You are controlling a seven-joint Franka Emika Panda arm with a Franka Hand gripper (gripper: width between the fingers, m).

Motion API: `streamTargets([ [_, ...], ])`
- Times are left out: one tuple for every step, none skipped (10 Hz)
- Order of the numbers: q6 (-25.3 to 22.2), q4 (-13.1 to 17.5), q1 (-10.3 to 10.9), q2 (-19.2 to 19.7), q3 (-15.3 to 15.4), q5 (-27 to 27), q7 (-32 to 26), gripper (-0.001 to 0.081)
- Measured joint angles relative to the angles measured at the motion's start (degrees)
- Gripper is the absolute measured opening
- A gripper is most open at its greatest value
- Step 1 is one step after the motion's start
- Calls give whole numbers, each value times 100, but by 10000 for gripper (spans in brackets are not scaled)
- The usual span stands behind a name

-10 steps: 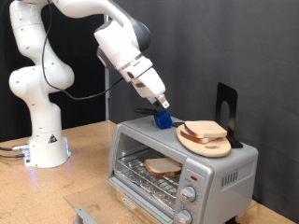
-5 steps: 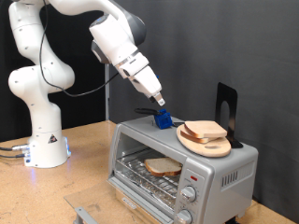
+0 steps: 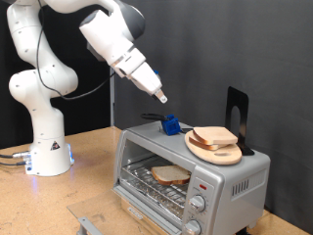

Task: Make a piece of toast with the oven

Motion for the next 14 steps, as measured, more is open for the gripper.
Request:
streamTargets([
  [-405,-65,-176,-174,-143,-295,3,795],
  [-853,-105,-350,-320,-306,-576,-10,795],
  [-1167,-135,-479,-437,-485,-756,-127,795],
  [-1369,-197,-535,-563,-613,-826,-282,795],
  [-1352,-197,-533,-562,-592,-816,-253,795],
  [-1347,-212,-534,-572,-609,-765,-304,795],
  [-1352,-270,-546,-630,-720,-716,-441,795],
  [-1394,-374,-598,-761,-902,-705,-592,795],
  [-1554,-468,-708,-907,-1084,-798,-638,795],
  [-1751,-523,-874,-1021,-1238,-958,-641,795],
  [-1954,-545,-1060,-1097,-1385,-1163,-643,795],
  [-2145,-552,-1238,-1150,-1537,-1378,-683,795],
  [-2341,-555,-1389,-1189,-1706,-1552,-811,795],
  [-2467,-557,-1489,-1217,-1841,-1660,-931,795],
])
